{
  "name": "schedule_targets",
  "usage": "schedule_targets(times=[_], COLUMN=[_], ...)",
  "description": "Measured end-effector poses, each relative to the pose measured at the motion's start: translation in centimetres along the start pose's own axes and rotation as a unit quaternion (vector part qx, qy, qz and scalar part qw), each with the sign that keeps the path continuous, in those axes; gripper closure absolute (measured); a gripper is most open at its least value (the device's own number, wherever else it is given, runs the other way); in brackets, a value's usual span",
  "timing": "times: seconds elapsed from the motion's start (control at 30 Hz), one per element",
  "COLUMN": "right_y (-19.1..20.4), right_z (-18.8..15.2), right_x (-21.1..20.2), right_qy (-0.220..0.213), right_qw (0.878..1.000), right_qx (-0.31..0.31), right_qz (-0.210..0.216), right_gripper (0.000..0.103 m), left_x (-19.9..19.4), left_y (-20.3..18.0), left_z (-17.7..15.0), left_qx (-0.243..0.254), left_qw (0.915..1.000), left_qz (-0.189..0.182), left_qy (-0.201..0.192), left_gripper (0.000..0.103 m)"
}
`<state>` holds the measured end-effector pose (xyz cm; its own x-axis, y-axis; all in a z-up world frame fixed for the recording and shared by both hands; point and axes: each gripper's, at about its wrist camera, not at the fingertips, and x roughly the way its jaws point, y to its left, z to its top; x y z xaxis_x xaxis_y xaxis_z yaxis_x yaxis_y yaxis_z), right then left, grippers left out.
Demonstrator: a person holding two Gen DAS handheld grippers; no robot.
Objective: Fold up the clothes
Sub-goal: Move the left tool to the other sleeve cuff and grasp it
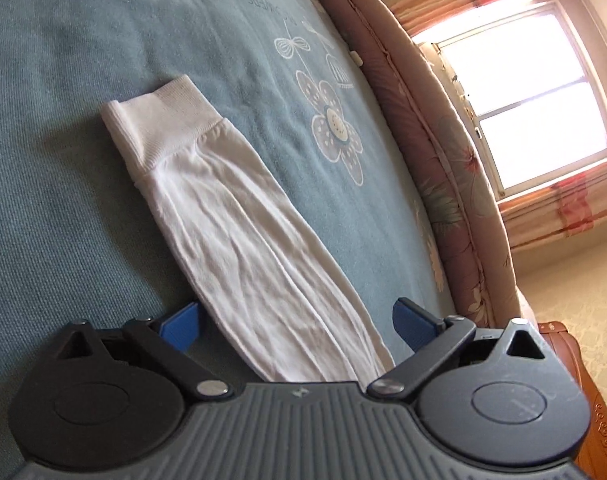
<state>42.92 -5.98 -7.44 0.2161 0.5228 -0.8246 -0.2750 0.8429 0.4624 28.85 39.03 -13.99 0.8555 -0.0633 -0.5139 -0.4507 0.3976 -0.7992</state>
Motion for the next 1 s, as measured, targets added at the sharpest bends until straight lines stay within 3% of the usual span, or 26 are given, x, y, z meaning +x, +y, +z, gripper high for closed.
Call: schedule_targets(times=[0.3, 0.43, 0.53, 0.8, 0.93, 1.0], right_y=[1.3, 1.9, 2.2, 2.9, 3.2, 3.3], right_z=[-0.1, -0.7, -1.1, -2.1, -2.2, -2.2], right_x=[1.3, 1.6, 1.7, 1.9, 1.7, 1.8], right_qy=[0.016, 0.026, 0.033, 0.050, 0.051, 0.052], right_qw=[1.000, 0.999, 0.999, 0.998, 0.997, 0.997], right_qx=[-0.025, -0.033, -0.037, -0.046, -0.049, -0.049], right_qz=[-0.003, 0.001, 0.004, 0.010, 0.010, 0.011], right_gripper=[0.000, 0.000, 0.000, 0.000, 0.000, 0.000], left_x=[1.5, 0.6, 0.8, 4.0, 3.2, 3.5], left_y=[-0.5, -0.6, -0.9, -2.2, -2.6, -3.2], left_z=[1.6, 0.3, -0.4, 2.1, 0.7, 0.1], left_qx=[0.040, 0.035, 0.063, 0.085, 0.080, 0.120], left_qw=[0.9990, 0.9992, 0.9977, 0.9941, 0.9953, 0.9921], left_qz=[-0.008, -0.016, -0.012, -0.007, -0.014, -0.009], left_qy=[-0.021, -0.011, -0.021, -0.068, -0.053, -0.037], left_gripper=[0.001, 0.001, 0.001, 0.001, 0.001, 0.001])
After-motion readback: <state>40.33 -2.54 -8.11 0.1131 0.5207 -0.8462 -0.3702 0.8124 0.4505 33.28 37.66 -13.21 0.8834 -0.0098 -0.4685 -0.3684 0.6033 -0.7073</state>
